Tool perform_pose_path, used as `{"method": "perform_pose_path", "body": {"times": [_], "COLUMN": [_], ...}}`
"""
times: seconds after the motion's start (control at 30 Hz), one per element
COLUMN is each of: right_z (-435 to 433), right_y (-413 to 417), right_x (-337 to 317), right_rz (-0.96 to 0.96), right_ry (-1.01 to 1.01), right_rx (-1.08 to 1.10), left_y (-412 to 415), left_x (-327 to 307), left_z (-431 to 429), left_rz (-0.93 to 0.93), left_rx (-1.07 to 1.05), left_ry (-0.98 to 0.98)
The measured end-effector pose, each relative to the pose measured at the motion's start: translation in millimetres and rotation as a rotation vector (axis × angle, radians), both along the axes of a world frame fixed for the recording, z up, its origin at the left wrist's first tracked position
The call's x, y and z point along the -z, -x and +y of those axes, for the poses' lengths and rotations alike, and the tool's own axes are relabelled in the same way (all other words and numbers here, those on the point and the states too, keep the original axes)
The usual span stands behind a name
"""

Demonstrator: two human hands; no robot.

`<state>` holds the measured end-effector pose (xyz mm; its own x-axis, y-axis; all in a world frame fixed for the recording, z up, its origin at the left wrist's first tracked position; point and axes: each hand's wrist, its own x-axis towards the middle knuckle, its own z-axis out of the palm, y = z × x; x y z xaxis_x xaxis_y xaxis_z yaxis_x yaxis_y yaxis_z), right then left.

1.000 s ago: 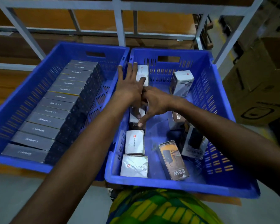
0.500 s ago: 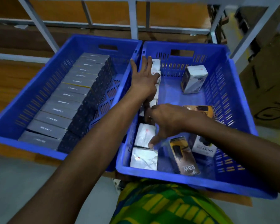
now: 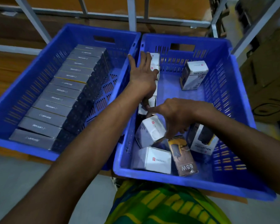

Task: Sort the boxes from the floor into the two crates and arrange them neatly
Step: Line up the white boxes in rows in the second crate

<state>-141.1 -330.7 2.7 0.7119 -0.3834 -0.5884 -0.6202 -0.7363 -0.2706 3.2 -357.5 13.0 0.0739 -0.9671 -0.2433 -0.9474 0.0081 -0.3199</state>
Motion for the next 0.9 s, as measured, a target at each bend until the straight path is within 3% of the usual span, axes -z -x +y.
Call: {"method": "perform_pose_path", "body": {"times": [0.33, 0.5, 0.7, 0.9], "right_z": [-3, 9, 5, 5], "right_y": [6, -9, -6, -12], "right_x": [-1, -2, 2, 7], "right_rz": [0.032, -0.13, -0.26, -0.225], "right_ry": [-0.339, -0.015, 0.081, 0.177], "right_rx": [0.136, -0.069, -0.006, 0.027], "left_y": [0, 1, -5, -21], "left_x": [-1, -2, -15, -45], "left_z": [0, 0, 5, 20], "left_rz": [-0.011, 0.003, 0.104, 0.218], "left_rx": [-0.004, -0.006, 0.018, 0.027], "left_ry": [-0.035, -0.053, -0.141, -0.25]}}
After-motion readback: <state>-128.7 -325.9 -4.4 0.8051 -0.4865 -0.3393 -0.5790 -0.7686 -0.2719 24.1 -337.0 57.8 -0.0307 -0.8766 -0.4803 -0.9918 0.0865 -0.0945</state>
